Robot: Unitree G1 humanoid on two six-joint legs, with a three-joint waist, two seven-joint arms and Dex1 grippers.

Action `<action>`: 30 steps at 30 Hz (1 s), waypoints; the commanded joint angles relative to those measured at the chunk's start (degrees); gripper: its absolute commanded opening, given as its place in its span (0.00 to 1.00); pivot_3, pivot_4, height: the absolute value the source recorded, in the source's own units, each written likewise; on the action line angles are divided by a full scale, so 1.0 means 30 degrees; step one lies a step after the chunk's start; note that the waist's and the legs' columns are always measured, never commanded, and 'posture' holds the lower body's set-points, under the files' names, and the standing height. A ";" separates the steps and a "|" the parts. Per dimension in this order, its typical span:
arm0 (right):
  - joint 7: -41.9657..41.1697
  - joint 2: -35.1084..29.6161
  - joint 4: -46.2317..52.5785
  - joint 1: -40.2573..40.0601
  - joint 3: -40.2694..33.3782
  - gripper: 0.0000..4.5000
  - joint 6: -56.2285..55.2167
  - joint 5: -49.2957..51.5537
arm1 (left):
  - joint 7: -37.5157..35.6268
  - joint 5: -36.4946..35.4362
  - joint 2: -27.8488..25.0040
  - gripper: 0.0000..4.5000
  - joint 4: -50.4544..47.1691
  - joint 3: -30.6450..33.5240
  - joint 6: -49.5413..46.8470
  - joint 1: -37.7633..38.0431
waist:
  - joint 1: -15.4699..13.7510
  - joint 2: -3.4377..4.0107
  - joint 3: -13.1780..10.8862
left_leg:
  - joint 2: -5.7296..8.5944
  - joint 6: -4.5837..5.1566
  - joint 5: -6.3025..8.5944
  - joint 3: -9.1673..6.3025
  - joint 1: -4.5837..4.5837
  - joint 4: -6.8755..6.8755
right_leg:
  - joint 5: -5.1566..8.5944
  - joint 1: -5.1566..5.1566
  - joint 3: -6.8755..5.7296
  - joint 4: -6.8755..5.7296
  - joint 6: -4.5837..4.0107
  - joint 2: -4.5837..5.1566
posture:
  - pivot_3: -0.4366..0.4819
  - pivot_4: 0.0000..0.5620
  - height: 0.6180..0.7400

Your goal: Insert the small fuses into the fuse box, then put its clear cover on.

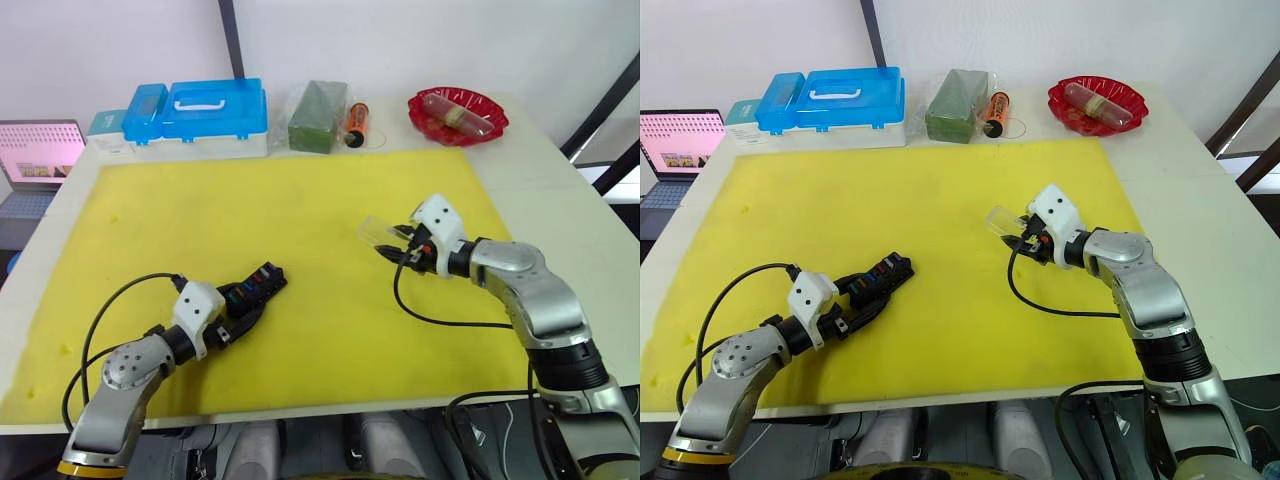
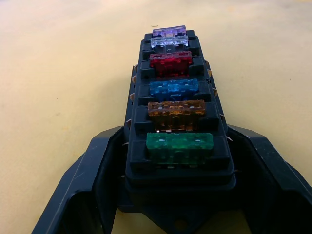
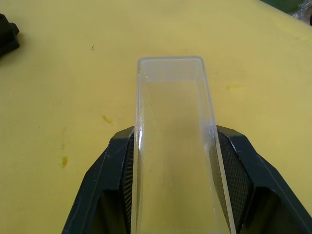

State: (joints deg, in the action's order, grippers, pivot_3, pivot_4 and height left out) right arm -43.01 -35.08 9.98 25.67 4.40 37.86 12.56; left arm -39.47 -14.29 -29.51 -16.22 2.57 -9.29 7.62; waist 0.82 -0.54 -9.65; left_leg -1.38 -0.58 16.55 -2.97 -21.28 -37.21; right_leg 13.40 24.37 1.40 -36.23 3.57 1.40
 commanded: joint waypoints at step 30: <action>-0.7199 -0.0927 0.0889 0.3440 0.3859 0.42 -0.1672 0.1422 | -0.9114 0.1590 0.1216 0.62 1.0726 -0.5516 0.5932 -1.0770 | -0.0095 0.0004 -0.0004 | 0.0022 0.0018 0.0007 -0.0031 -0.0025 -0.0052 | -0.0008 -0.0005 -0.0022 -0.0015 0.0015 0.0007 | 0.48 0.27 1.00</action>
State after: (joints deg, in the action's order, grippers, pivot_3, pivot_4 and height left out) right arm -64.98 -38.13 11.95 35.15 16.39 34.70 17.55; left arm -68.74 -10.80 -26.20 16.64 -14.44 8.14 -24.94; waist 0.53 -0.53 -9.66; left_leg -1.31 -0.53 16.57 -3.07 -21.36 -37.38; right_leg 13.38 24.35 1.33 -36.28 3.61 1.43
